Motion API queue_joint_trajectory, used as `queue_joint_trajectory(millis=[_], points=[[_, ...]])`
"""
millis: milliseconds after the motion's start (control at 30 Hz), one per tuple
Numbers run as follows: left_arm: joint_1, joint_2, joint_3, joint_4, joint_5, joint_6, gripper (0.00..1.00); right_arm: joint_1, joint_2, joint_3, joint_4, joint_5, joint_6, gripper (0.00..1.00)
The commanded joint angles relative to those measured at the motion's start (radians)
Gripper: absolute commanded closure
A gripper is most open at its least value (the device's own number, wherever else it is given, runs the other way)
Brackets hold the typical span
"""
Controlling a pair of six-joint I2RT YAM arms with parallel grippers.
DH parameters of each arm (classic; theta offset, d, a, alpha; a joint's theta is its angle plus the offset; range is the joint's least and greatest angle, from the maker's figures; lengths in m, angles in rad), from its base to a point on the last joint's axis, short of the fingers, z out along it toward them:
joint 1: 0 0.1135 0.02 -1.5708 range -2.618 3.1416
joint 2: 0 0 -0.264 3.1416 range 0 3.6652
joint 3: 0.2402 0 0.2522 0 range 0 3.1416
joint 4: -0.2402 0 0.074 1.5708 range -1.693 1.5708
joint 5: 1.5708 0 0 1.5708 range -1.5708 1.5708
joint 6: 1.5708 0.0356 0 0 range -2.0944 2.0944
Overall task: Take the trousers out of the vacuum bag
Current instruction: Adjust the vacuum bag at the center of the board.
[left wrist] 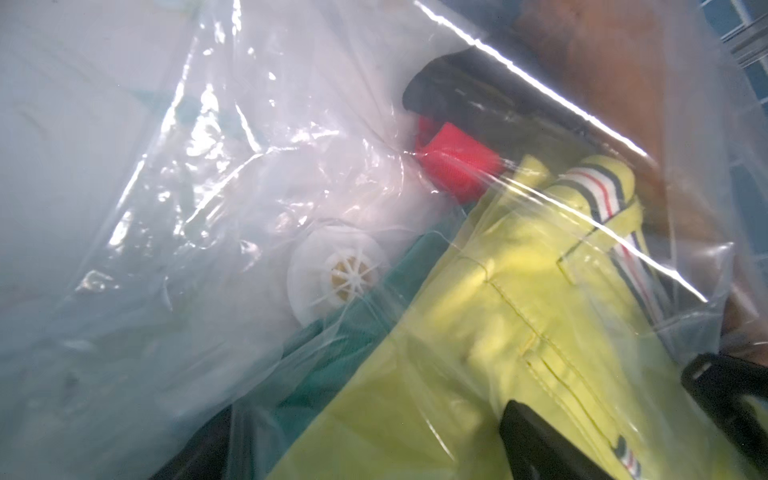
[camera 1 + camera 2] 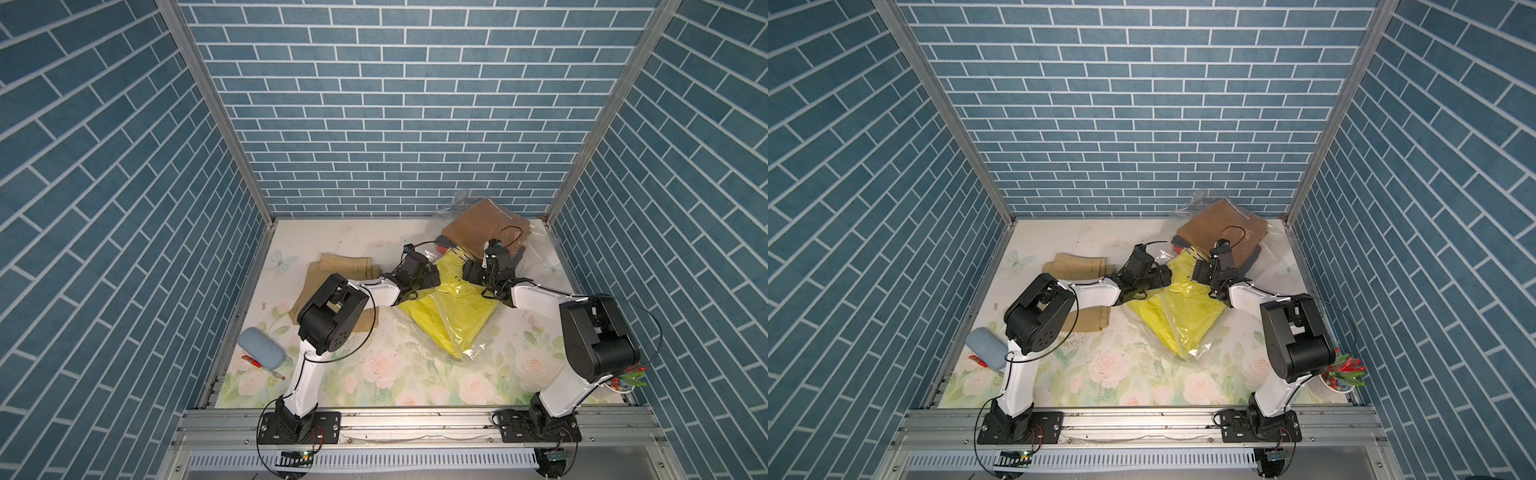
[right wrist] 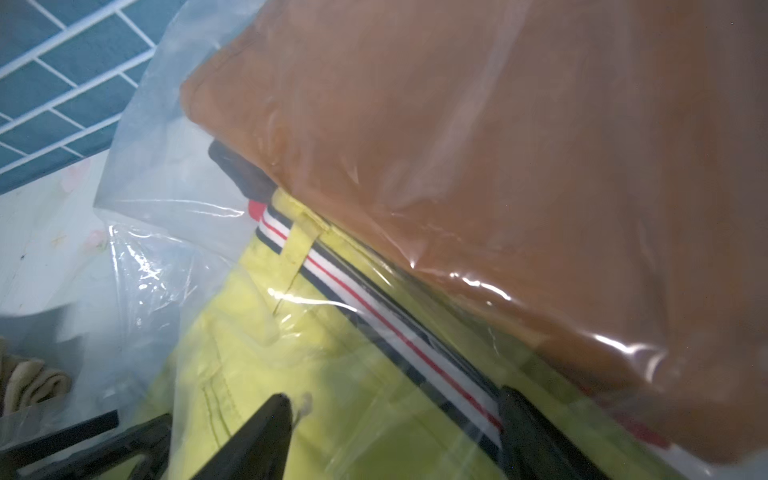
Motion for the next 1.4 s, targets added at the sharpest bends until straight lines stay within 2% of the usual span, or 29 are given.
queue_joint_trajectory(millis=[0, 167, 267, 367, 500, 600, 833, 1100, 1200, 1367], points=[[-0.072, 0.106, 0.066, 0.000, 0.101, -0.046, 0.00, -0.032, -0.030, -0.103, -0.048, 0.047, 0.100, 0.19], [-0.117, 0.163, 0.142, -0.004, 0.105, -0.077, 0.00, -0.083, -0.081, -0.167, -0.038, 0.047, 0.095, 0.19], [-0.132, 0.163, 0.140, -0.002, 0.106, -0.103, 0.00, -0.095, -0.108, -0.159, -0.039, 0.018, 0.038, 0.19], [-0.132, 0.107, 0.076, 0.004, 0.091, -0.122, 0.00, -0.086, -0.179, -0.154, -0.042, -0.020, -0.030, 0.19], [-0.118, -0.035, -0.043, -0.007, 0.053, -0.125, 0.00, -0.054, -0.312, -0.151, -0.073, -0.082, -0.114, 0.18], [-0.094, -0.145, -0.108, -0.022, 0.060, -0.090, 0.00, 0.020, -0.395, -0.132, -0.134, -0.089, -0.160, 0.18], [-0.029, -0.419, -0.228, -0.123, 0.043, 0.018, 0.00, 0.269, -0.555, -0.145, -0.234, 0.007, -0.167, 0.18], [0.014, -0.687, -0.418, -0.199, 0.058, 0.074, 0.01, 0.526, -0.694, -0.193, -0.379, 0.161, -0.150, 0.17], [0.014, -0.790, -0.497, -0.190, 0.097, 0.095, 0.00, 0.597, -0.716, -0.217, -0.462, 0.256, -0.118, 0.16], [0.013, -0.948, -0.628, -0.147, 0.174, 0.106, 0.01, 0.664, -0.734, -0.266, -0.547, 0.326, -0.038, 0.17]])
